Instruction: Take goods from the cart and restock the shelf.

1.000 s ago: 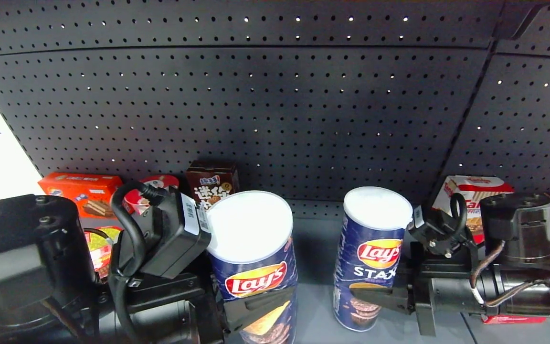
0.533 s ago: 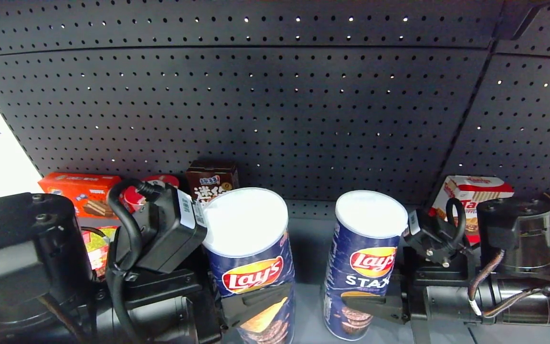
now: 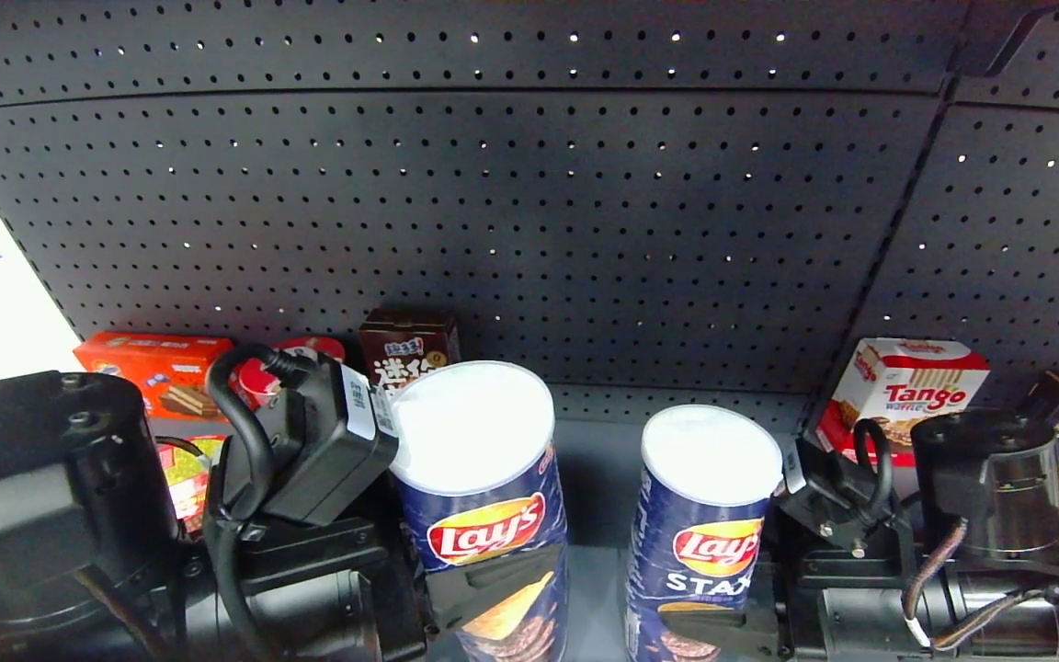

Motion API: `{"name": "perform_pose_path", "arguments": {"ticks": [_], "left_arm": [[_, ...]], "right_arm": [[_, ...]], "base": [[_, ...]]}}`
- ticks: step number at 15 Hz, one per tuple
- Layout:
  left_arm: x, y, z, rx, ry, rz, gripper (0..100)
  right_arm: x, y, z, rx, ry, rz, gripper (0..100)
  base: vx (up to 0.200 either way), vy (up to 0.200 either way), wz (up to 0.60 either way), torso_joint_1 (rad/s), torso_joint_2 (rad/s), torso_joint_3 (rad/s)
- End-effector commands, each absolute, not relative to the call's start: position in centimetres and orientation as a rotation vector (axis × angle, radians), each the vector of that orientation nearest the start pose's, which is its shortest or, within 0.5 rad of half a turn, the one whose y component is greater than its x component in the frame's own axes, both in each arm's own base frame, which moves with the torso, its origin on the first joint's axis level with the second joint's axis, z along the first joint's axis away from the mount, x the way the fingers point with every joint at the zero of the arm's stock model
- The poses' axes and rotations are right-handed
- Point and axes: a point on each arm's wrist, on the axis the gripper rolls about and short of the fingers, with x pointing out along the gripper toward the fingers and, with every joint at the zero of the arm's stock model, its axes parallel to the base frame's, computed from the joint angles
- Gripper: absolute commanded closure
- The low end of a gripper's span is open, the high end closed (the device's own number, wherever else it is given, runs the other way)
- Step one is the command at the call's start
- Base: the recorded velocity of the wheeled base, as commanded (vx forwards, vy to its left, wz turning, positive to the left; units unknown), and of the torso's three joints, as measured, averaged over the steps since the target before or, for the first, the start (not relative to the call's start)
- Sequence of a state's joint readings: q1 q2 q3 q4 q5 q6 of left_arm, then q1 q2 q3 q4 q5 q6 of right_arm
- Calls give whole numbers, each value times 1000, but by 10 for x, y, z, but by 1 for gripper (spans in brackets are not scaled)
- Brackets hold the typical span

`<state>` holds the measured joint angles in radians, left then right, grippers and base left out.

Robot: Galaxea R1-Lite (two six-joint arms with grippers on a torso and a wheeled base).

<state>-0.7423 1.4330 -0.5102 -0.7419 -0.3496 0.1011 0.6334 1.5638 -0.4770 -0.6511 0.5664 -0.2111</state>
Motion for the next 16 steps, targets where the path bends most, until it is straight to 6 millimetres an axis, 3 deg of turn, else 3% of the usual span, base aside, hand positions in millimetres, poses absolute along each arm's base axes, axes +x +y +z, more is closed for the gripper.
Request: {"name": "perform_pose_path", "arguments": {"ticks": [1,3,4,16], "left_arm": [[160,-157,185,128,133,-1098,100],[160,-157,185,128,133,-1098,100],[160,-157,185,128,133,-1098,100],[158,-156,180,131,149,-1098,100]], "right_arm": [[184,150,136,-198,350,1224,100],[183,150,135,-202,351,1225,100],[183,149,135,-203,353,1222,0],[174,143,140,-222,333,1154,0]], "base": [[0,0,0,0,0,0],[0,0,0,0,0,0],[0,0,0,0,0,0],[0,0,0,0,0,0]]}}
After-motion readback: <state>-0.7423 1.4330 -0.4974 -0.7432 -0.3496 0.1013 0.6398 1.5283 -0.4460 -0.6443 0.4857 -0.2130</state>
